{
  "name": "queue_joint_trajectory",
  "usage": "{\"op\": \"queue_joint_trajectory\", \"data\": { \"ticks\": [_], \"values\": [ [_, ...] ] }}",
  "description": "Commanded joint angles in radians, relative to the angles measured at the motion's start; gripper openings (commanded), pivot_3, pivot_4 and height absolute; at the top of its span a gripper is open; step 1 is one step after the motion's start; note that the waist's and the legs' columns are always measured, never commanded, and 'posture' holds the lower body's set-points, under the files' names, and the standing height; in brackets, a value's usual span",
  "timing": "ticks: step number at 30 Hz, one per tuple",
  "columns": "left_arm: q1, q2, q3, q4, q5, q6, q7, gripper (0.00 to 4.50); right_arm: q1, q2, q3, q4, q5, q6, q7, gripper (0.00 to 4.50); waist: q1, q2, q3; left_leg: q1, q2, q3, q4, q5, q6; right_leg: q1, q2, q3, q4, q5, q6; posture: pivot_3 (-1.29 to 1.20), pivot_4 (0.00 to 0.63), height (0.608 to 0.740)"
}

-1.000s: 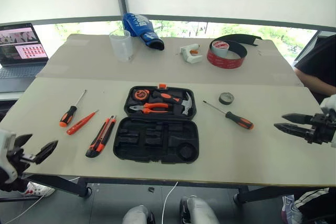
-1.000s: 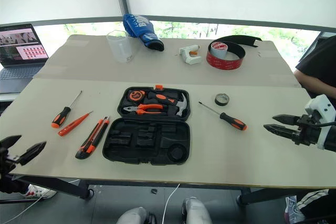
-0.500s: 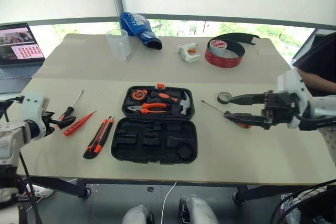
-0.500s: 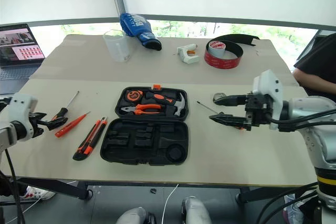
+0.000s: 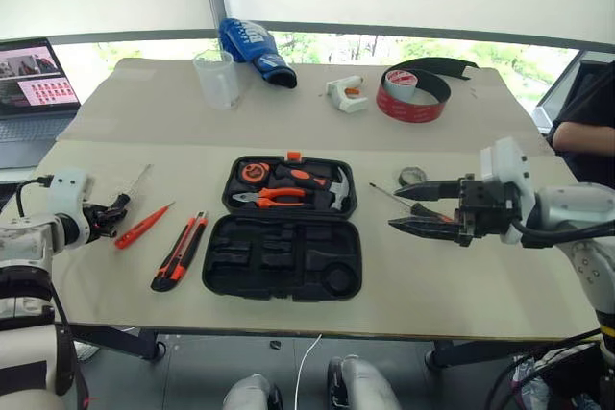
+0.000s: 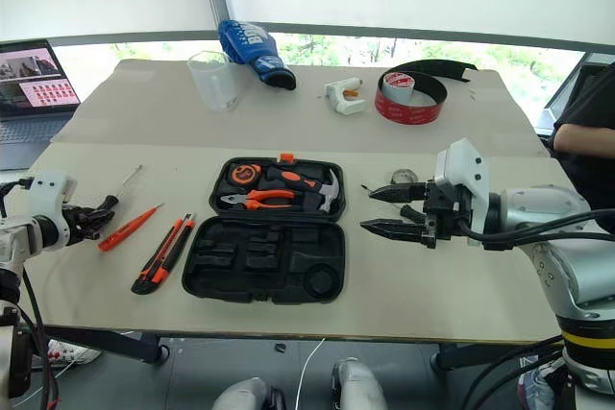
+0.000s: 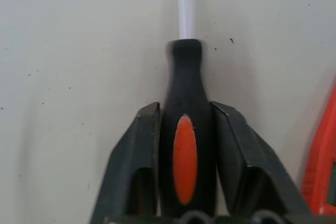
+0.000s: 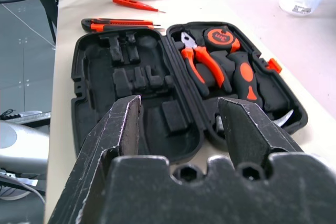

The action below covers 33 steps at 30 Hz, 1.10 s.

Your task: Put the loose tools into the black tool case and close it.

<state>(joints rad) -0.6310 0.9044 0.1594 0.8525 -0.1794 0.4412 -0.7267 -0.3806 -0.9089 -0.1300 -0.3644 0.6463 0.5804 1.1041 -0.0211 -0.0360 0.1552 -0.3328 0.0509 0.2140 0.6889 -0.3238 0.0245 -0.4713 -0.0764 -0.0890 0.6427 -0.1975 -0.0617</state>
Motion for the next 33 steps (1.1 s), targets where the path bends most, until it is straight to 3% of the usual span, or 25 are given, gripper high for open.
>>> {"op": "queue_joint_trajectory", "data": {
  "ticks": [1,6,10,14,21,33],
  "values": [
    [-0.023,0.004,0.004,0.01,0.019,-0.036,-0.004,0.88,-0.008,-0.011,-0.038,-0.032,0.02,0.0,-0.007,3.3,-0.001,0.0,0.0,0.0,0.001,-0.004,0.003,0.0,0.0,0.0,0.0,0.001,0.001,0.0,0.0,0.0,0.15,0.73],
    [-0.088,-0.014,0.022,-0.256,-0.062,-0.046,-0.121,0.88,0.038,-0.044,-0.048,-0.049,0.06,0.05,0.026,3.3,0.014,-0.007,0.002,-0.004,0.001,-0.01,0.008,0.0,0.0,0.0,-0.001,-0.001,0.004,0.0,0.0,0.0,0.15,0.73],
    [-0.022,-0.051,-0.046,-0.56,-0.143,-0.056,-0.31,0.88,0.088,-0.045,-0.035,-0.056,0.016,0.01,0.02,3.3,0.028,-0.008,0.001,-0.008,0.0,-0.014,0.012,0.0,0.001,0.0,-0.002,-0.004,0.004,0.001,-0.001,0.0,0.15,0.73],
    [0.021,-0.066,-0.163,-0.711,-0.143,-0.038,-0.427,0.88,0.095,-0.036,-0.032,-0.051,-0.005,0.0,0.002,3.3,0.021,-0.008,0.001,-0.008,-0.001,-0.014,0.013,0.0,0.001,0.0,-0.001,-0.004,0.004,0.001,0.0,0.0,0.15,0.73],
    [-0.002,-0.1,-0.362,-0.648,0.001,-0.27,-0.569,0.88,0.144,-0.021,-0.023,-0.085,-0.02,-0.002,-0.025,3.3,0.018,-0.008,0.001,-0.008,0.0,-0.018,0.013,0.002,0.0,0.0,0.001,-0.004,0.005,-0.002,0.002,0.0,0.15,0.73],
    [-0.16,-0.189,-0.431,-0.374,0.127,-0.523,-0.646,0.88,0.207,0.008,-0.059,-0.157,0.007,0.021,-0.1,3.3,0.028,-0.008,0.001,-0.015,0.0,-0.024,0.017,0.003,0.004,0.0,0.0,-0.007,0.003,0.0,-0.001,0.0,0.15,0.73]
  ]
}}
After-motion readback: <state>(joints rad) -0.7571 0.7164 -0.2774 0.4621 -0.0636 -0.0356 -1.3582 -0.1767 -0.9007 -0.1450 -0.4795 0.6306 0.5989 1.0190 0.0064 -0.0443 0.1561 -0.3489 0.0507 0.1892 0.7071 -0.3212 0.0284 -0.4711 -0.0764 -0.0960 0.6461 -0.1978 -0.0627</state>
